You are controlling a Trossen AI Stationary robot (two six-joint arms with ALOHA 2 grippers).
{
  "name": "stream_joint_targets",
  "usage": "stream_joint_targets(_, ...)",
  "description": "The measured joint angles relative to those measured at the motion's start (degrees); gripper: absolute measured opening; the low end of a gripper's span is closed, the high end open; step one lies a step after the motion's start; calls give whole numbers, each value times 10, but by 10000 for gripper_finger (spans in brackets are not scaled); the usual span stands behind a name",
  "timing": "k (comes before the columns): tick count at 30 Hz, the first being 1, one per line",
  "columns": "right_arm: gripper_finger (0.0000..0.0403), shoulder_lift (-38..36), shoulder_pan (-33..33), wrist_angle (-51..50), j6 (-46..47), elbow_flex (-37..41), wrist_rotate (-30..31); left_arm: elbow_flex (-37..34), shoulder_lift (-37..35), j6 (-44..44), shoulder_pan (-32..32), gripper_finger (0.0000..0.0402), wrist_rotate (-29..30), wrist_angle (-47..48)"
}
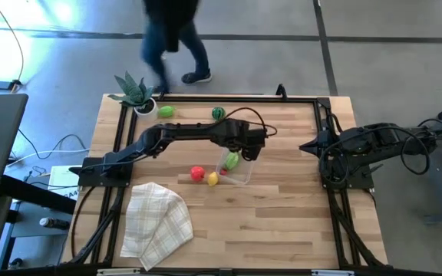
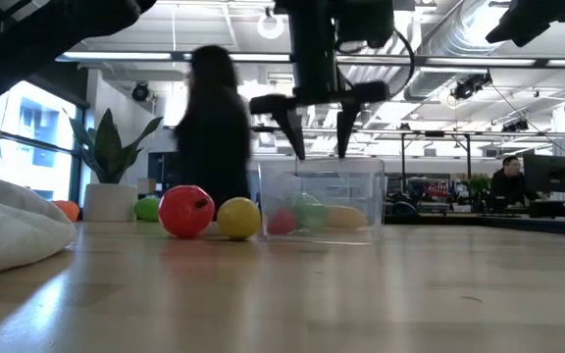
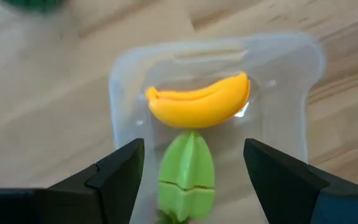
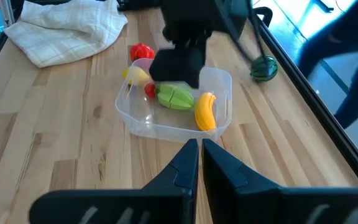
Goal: Pick and placing Produce into tupperware
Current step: Put the watermelon into the transparent bin
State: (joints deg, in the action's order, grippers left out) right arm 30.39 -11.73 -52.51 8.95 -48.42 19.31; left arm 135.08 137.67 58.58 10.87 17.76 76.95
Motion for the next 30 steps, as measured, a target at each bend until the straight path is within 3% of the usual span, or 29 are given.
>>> stream_joint_targets(4, 11, 0, 0, 0, 0, 0, 0, -8, -12, -113, 0, 266, 9, 10)
stream_joint_targets(10, 11, 0, 0, 0, 0, 0, 0, -7, -21, -358, 0, 266, 13, 45)
stream_joint_targets(16, 11, 0, 0, 0, 0, 0, 0, -8, -20, -451, -11, 266, -4, 44)
stream_joint_targets(25, 11, 0, 0, 0, 0, 0, 0, -8, -20, -698, -23, 257, -1, -38)
stream_joint_targets(30, 11, 0, 0, 0, 0, 0, 0, -8, -19, -736, -23, 224, -47, -57)
